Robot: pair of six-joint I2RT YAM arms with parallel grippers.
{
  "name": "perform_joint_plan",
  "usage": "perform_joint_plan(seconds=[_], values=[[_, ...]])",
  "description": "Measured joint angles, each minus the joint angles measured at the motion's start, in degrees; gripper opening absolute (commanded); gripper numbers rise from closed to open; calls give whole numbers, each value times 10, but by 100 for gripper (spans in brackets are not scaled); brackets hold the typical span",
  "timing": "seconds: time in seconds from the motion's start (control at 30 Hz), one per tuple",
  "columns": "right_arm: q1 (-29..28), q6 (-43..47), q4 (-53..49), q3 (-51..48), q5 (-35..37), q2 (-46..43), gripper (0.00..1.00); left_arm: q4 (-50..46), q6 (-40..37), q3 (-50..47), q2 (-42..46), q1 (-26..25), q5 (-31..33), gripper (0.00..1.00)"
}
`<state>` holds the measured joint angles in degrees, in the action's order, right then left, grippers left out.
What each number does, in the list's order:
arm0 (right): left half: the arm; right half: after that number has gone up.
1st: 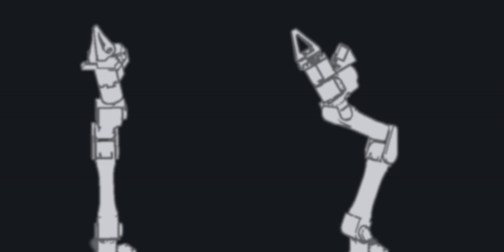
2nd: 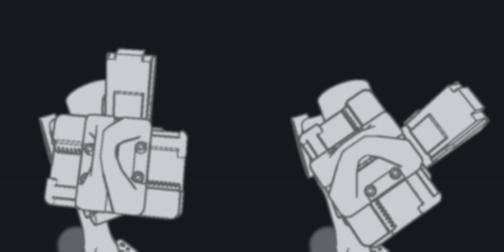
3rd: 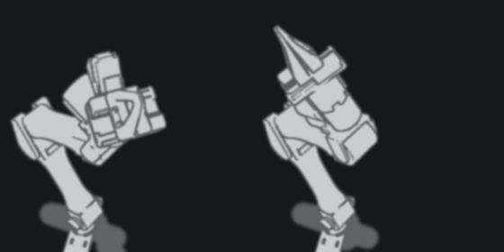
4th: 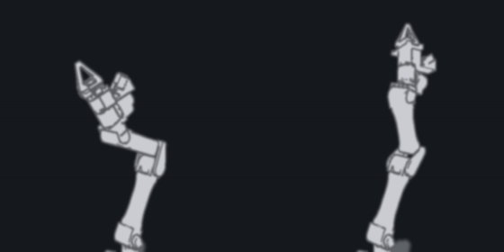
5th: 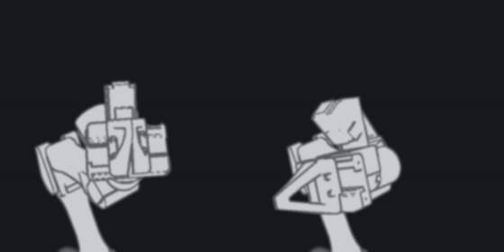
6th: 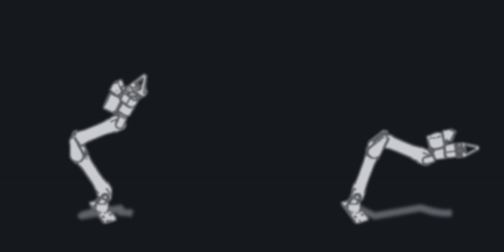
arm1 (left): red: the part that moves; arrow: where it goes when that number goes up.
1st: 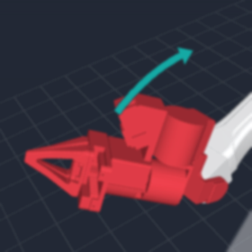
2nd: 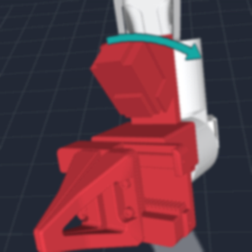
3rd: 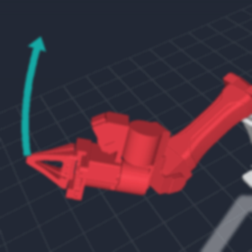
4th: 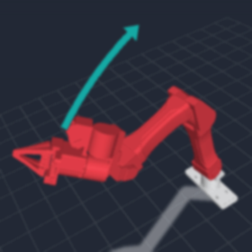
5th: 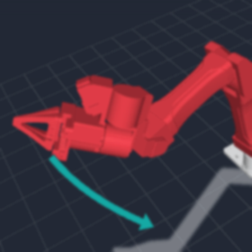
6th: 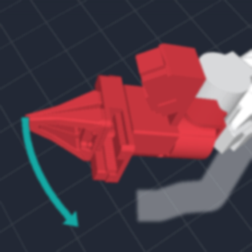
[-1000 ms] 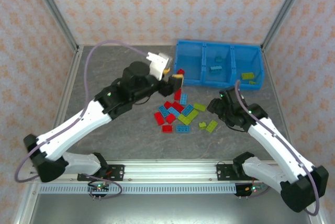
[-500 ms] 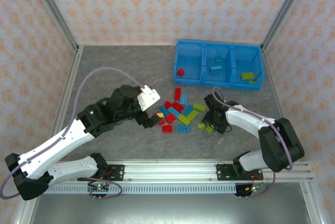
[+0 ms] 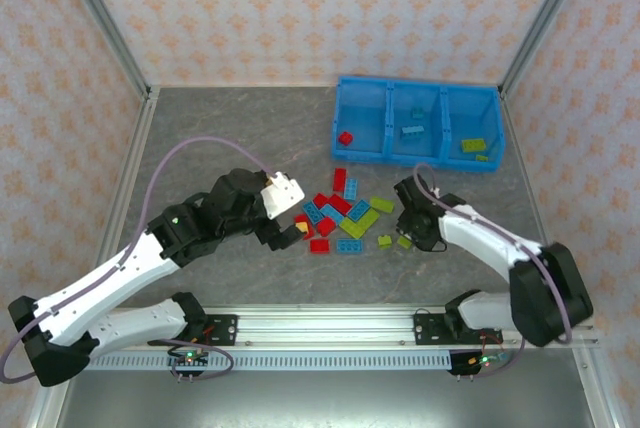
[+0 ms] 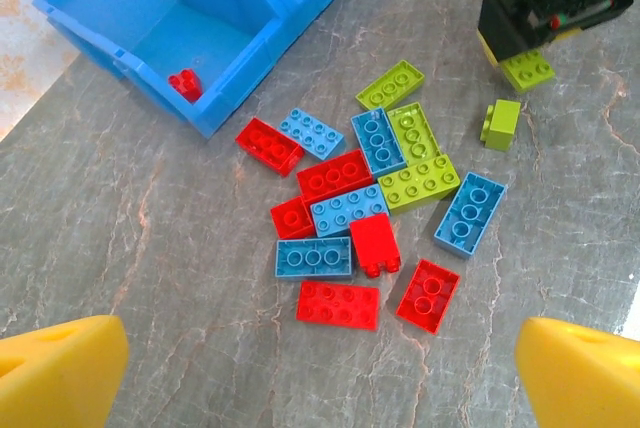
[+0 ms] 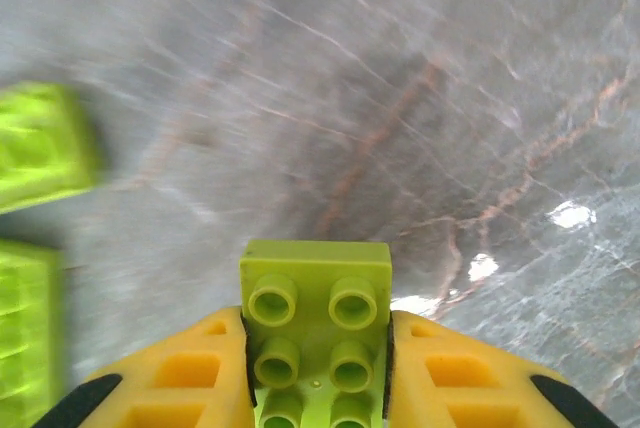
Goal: Sort the legos into containers by color
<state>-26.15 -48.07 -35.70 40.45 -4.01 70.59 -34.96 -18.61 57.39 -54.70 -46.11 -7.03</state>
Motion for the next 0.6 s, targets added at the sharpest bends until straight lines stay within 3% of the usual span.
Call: perform_joint_plan(seconds=[0.1, 0.2, 0.4, 0.6], values=[[-6, 34, 28, 52, -5, -54, 29, 12, 0, -8, 14, 3, 0, 100], [-16, 85, 82, 122, -14, -51, 31, 25, 0, -14, 22, 13, 0, 100], [-21, 207, 128, 318, 3, 115, 26, 33, 0, -20, 22, 30, 1, 100], [-11, 250, 116, 383, 72, 211, 24, 35, 1, -29, 29, 30, 2, 100]])
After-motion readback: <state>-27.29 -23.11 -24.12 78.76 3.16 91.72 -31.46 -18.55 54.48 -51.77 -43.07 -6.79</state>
